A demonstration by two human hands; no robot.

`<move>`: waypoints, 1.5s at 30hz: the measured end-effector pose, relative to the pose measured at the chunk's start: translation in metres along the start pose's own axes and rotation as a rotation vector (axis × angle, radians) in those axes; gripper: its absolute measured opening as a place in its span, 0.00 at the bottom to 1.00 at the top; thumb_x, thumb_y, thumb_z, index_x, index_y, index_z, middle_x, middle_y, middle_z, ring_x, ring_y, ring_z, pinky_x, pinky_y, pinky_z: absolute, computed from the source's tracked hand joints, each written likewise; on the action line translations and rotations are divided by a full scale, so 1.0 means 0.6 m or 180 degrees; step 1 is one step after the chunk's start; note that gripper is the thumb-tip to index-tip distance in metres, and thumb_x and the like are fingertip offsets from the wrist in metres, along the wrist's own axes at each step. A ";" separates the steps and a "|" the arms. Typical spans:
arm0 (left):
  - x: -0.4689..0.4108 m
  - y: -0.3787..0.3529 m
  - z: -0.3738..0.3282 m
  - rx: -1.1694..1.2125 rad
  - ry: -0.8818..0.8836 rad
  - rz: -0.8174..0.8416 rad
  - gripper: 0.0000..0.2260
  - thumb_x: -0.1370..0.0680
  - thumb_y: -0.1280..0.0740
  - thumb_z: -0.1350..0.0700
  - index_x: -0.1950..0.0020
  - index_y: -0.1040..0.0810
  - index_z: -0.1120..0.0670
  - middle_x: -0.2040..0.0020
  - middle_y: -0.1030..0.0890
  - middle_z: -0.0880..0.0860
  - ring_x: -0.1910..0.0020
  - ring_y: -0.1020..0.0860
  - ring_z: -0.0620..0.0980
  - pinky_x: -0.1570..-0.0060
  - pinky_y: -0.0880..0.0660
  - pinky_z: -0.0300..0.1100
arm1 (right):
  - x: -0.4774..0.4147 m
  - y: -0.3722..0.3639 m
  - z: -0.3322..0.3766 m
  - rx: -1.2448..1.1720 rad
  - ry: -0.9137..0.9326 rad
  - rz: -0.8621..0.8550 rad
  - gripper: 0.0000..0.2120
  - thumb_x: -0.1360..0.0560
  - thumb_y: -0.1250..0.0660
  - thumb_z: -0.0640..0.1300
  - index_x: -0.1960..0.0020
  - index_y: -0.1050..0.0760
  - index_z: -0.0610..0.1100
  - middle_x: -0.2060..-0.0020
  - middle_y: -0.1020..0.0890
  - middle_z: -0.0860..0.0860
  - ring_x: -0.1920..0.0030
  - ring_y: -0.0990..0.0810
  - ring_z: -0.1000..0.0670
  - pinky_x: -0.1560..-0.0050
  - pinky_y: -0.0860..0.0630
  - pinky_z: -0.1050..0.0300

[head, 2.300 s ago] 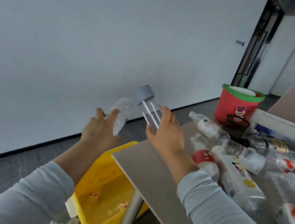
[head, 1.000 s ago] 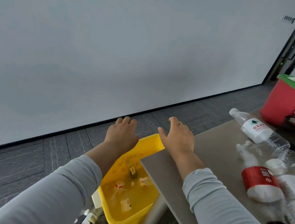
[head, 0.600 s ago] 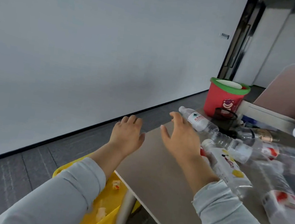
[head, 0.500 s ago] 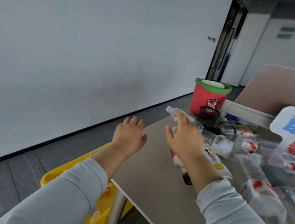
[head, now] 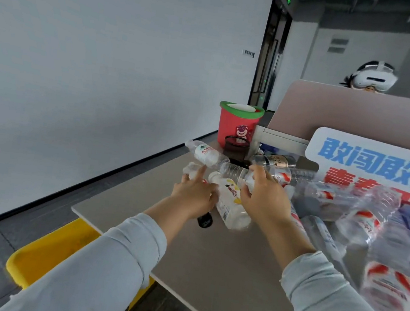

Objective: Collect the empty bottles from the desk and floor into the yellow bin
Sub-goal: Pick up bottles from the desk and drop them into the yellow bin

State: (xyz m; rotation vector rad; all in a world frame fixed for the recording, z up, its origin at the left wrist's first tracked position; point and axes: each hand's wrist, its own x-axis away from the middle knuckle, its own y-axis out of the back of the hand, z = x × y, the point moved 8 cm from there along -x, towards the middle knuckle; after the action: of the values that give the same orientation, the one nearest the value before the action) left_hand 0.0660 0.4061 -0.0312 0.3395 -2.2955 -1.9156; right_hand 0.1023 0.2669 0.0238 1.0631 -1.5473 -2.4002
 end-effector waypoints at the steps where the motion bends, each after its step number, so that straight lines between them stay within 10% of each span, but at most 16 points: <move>1: -0.001 -0.007 0.003 0.0031 0.0111 0.0068 0.20 0.20 0.51 0.41 0.29 0.36 0.40 0.22 0.58 0.49 0.27 0.49 0.67 0.34 0.37 0.61 | 0.004 -0.001 -0.003 0.0011 -0.0006 0.0033 0.20 0.22 0.41 0.48 0.33 0.38 0.44 0.41 0.23 0.45 0.42 0.24 0.44 0.49 0.25 0.52; 10: 0.004 -0.022 0.068 0.0187 0.1099 -0.0027 0.33 0.25 0.34 0.45 0.27 0.45 0.54 0.29 0.43 0.54 0.36 0.33 0.62 0.43 0.28 0.54 | 0.014 -0.022 0.006 0.0004 0.0074 0.0217 0.20 0.22 0.41 0.49 0.33 0.38 0.44 0.39 0.25 0.45 0.40 0.26 0.44 0.51 0.25 0.51; 15: 0.023 -0.014 0.099 0.0149 0.1024 -0.0330 0.31 0.24 0.36 0.57 0.26 0.48 0.50 0.32 0.40 0.55 0.39 0.31 0.61 0.56 0.30 0.47 | 0.010 -0.065 0.010 0.0085 -0.0034 0.0590 0.27 0.24 0.38 0.54 0.30 0.42 0.45 0.34 0.30 0.45 0.36 0.30 0.41 0.44 0.27 0.47; 23: 0.075 0.051 0.175 -0.0086 0.0663 -0.0942 0.31 0.26 0.34 0.50 0.27 0.45 0.47 0.31 0.42 0.56 0.44 0.28 0.61 0.54 0.26 0.49 | 0.003 -0.135 0.022 0.0226 -0.0632 0.1079 0.35 0.27 0.32 0.53 0.28 0.47 0.46 0.36 0.34 0.42 0.38 0.29 0.39 0.47 0.26 0.47; 37: 0.219 0.102 0.465 -0.0145 0.1773 -0.1336 0.33 0.24 0.34 0.48 0.25 0.49 0.51 0.30 0.40 0.56 0.38 0.29 0.59 0.48 0.24 0.50 | -0.021 -0.230 0.393 -0.0814 0.1423 0.0191 0.24 0.36 0.23 0.48 0.45 0.26 0.40 0.49 0.19 0.43 0.55 0.19 0.40 0.65 0.23 0.53; 45: 0.258 0.087 0.577 -0.0231 0.2122 -0.1208 0.32 0.23 0.36 0.46 0.25 0.48 0.52 0.28 0.42 0.55 0.36 0.29 0.58 0.45 0.25 0.50 | -0.067 -0.318 0.517 -0.1086 0.1640 0.0392 0.22 0.30 0.28 0.49 0.39 0.27 0.42 0.43 0.22 0.43 0.49 0.22 0.40 0.56 0.23 0.50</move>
State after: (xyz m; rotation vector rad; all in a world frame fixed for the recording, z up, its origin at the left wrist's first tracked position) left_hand -0.1726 0.7046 -0.0502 1.2595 -1.7952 -1.6567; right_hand 0.0008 0.6133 -0.0394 1.3196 -0.9637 -1.9902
